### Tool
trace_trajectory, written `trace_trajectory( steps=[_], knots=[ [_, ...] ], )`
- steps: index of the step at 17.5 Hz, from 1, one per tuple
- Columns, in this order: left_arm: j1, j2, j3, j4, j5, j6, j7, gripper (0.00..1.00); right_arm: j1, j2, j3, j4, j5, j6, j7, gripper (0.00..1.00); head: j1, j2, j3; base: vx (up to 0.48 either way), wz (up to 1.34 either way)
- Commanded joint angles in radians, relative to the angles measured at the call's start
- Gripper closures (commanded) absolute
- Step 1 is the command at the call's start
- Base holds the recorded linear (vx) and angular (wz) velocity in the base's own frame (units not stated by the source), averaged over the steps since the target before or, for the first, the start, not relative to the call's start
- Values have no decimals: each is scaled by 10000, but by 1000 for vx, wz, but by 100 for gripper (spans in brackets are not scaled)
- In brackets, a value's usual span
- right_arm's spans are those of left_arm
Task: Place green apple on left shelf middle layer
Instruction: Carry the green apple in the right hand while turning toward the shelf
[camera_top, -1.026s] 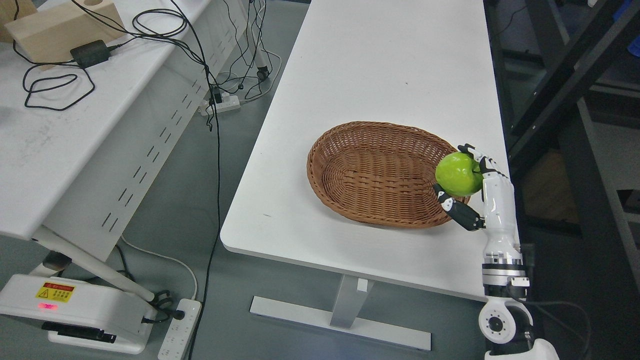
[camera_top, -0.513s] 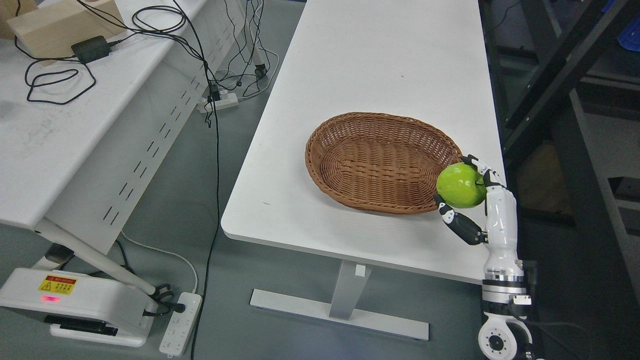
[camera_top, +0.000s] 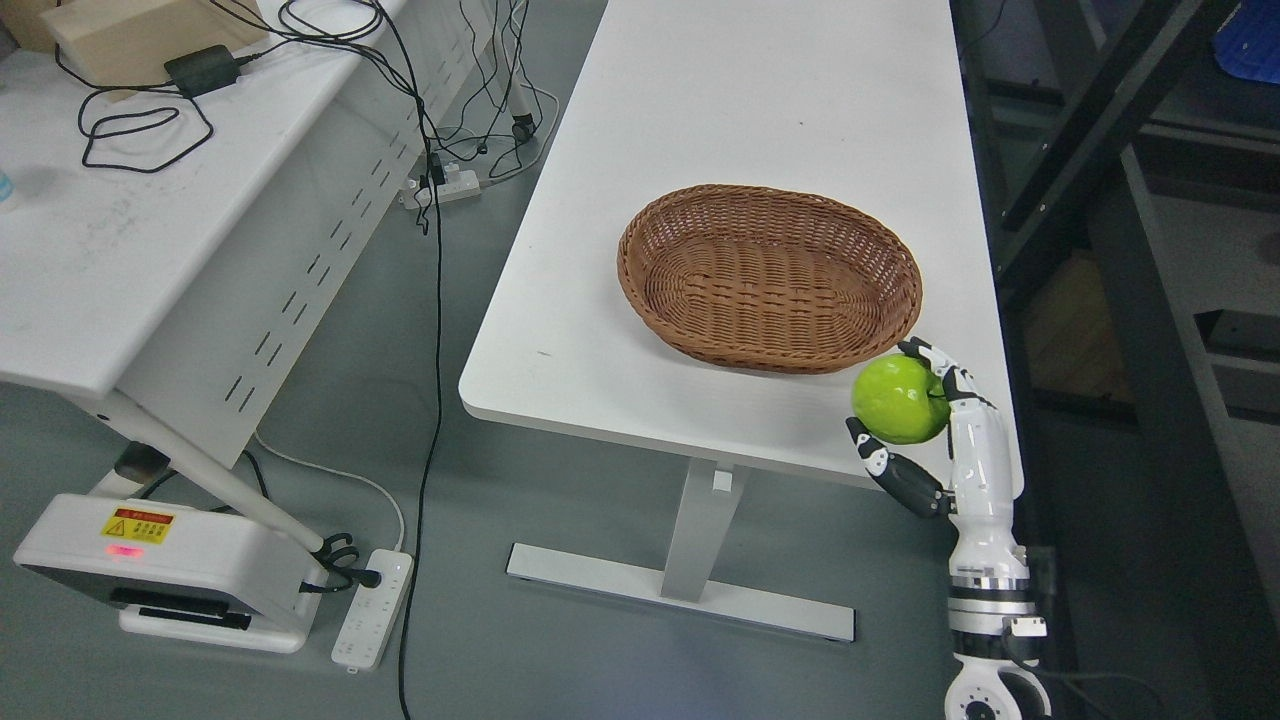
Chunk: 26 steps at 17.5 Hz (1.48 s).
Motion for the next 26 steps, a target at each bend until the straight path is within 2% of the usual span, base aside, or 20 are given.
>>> trace_trajectory(
  steps=[1,26],
  knots=[
    [-1,175,13,-1,0,-2,2,0,379,191,448,-134,-1,25,8,100,0,0,0,-191,113],
    [-1,175,13,-1,0,-2,2,0,517,191,341,-104,-47,-21,-38,100,0,0,0,-238,-105]
  ],
)
